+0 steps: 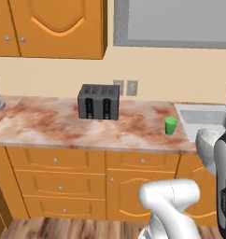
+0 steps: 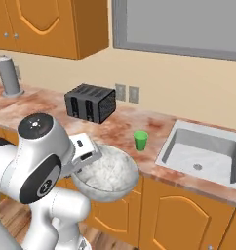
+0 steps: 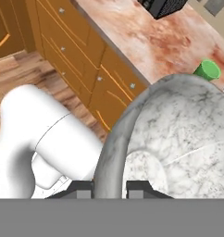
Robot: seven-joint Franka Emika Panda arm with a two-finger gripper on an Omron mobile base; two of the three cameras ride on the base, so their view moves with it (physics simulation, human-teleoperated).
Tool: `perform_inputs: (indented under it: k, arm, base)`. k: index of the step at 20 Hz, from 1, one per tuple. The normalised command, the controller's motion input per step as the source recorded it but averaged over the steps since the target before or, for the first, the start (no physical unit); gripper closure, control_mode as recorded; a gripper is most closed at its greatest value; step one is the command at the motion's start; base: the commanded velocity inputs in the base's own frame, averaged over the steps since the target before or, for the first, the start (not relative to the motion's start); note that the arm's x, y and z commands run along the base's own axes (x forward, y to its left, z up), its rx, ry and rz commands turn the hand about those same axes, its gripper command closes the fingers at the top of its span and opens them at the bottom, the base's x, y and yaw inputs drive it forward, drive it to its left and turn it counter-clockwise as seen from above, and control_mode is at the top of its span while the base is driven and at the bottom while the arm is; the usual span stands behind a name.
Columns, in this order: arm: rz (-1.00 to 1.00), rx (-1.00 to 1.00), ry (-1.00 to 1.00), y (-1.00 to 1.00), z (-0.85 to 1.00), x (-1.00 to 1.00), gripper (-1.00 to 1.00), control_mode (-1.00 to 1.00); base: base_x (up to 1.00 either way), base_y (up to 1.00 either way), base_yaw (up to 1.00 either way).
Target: Pick the cup and bowl from the counter and place them on the counter next to the sink.
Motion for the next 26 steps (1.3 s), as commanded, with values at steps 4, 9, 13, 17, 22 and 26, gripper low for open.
perform_inputs:
  k: [4, 9, 13, 17, 22, 26]
  arm:
    - [0.00, 0.00, 0.00, 0.00, 0.00, 0.00, 1.00, 1.00]
    - [0.00, 0.00, 0.00, 0.00, 0.00, 0.00, 1.00, 1.00]
    - [0.00, 0.00, 0.00, 0.00, 0.00, 0.00, 1.00, 1.00]
    - [0.00, 0.00, 0.00, 0.00, 0.00, 0.00, 1.00, 1.00]
    - [0.00, 0.00, 0.00, 0.00, 0.00, 0.00, 1.00, 1.00]
    - [0.00, 0.00, 0.00, 0.00, 0.00, 0.00, 1.00, 1.00]
  base:
    - [-0.12, -1.00, -0.01]
    - [-0.14, -1.00, -0.08]
    - [0.00, -1.00, -0.12]
    - [0.00, -1.00, -0.12]
    - [0.04, -1.00, -0.14]
    - [0.48, -0.65, -0.20]
